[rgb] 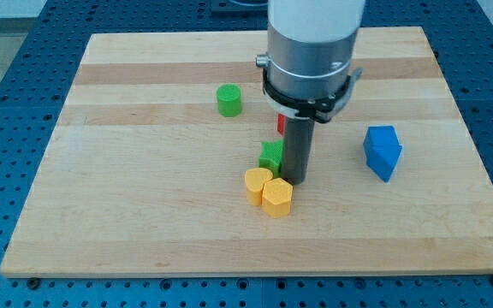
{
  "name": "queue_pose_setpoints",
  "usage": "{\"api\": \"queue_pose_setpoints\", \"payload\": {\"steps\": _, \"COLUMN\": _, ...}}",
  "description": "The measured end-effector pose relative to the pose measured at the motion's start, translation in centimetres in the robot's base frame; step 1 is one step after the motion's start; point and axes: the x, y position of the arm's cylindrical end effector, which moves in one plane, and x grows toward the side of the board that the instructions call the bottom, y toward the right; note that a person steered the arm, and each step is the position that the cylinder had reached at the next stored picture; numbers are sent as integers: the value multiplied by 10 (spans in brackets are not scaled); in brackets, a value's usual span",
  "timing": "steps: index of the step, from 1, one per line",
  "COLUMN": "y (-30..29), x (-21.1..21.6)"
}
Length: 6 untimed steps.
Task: Push the green star below the green circle
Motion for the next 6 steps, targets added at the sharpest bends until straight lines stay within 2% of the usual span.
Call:
{"api": "queue_pose_setpoints", "payload": {"steps": 3, "y": -60, "x": -37}}
{"api": "queue_pose_setpoints", "payload": {"steps": 6, "y": -90, "x": -85}}
